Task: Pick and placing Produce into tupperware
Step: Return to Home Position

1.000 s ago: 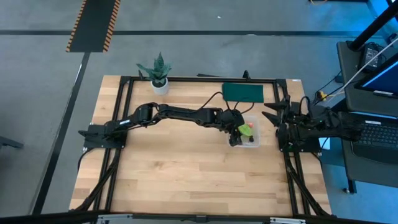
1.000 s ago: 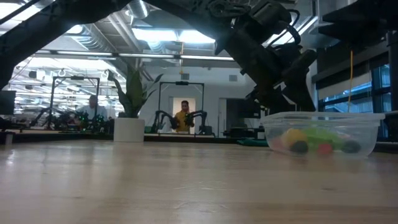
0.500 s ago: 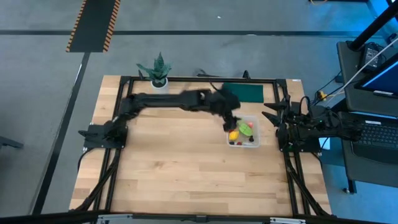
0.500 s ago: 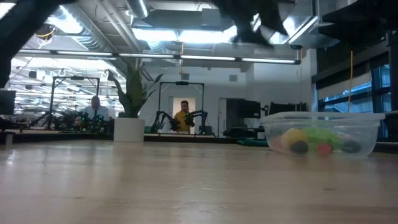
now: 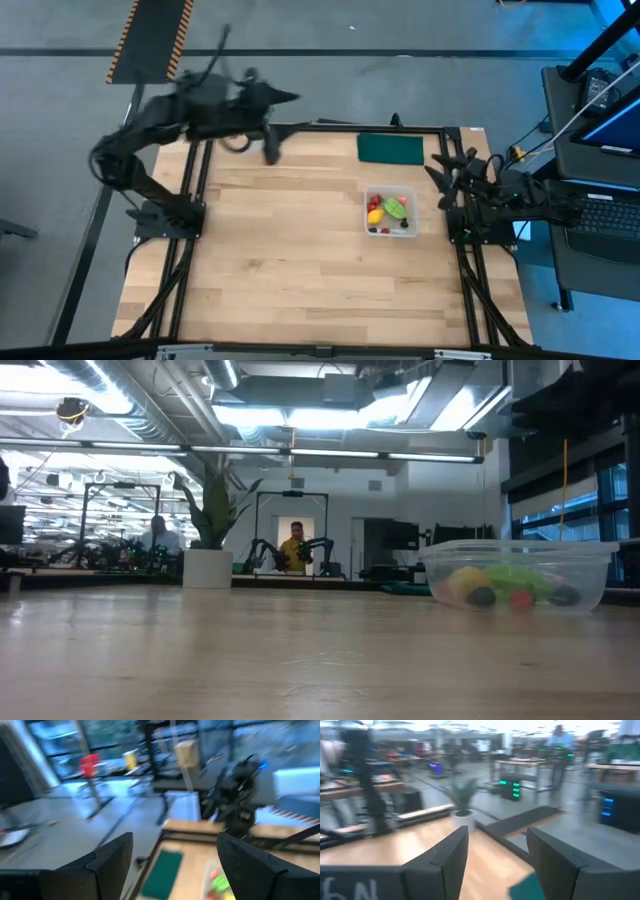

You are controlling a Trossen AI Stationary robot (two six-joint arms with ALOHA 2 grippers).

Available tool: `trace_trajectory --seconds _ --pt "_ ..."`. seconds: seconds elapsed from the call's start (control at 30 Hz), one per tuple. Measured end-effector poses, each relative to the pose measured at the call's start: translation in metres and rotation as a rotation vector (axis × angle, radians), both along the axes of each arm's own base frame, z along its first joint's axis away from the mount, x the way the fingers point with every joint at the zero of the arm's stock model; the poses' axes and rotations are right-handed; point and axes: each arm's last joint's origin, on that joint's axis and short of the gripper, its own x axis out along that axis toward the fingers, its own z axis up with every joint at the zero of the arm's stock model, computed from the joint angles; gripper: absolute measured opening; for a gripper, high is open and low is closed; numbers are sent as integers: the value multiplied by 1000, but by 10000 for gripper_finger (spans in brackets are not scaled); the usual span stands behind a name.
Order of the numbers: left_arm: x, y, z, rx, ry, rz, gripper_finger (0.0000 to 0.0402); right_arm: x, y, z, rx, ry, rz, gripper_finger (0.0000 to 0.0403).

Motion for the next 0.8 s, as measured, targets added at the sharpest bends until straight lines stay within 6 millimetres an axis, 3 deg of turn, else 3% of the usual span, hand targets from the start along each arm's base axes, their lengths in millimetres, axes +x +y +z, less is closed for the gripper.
trace_trajectory --seconds 0.17,0.43,0.53,0.8 --pt "-39 -26 -2 33 100 161 281 1 -4 -9 -16 62 -172 204" --pt "-63 -46 -31 31 67 284 281 22 -3 -50 -3 19 -175 204" --pt "-76 -47 -49 9 35 317 281 25 -5 -55 0 -44 -198 204" --pt "-99 -57 -115 -29 -69 311 281 28 -14 -60 -8 -4 -170 204"
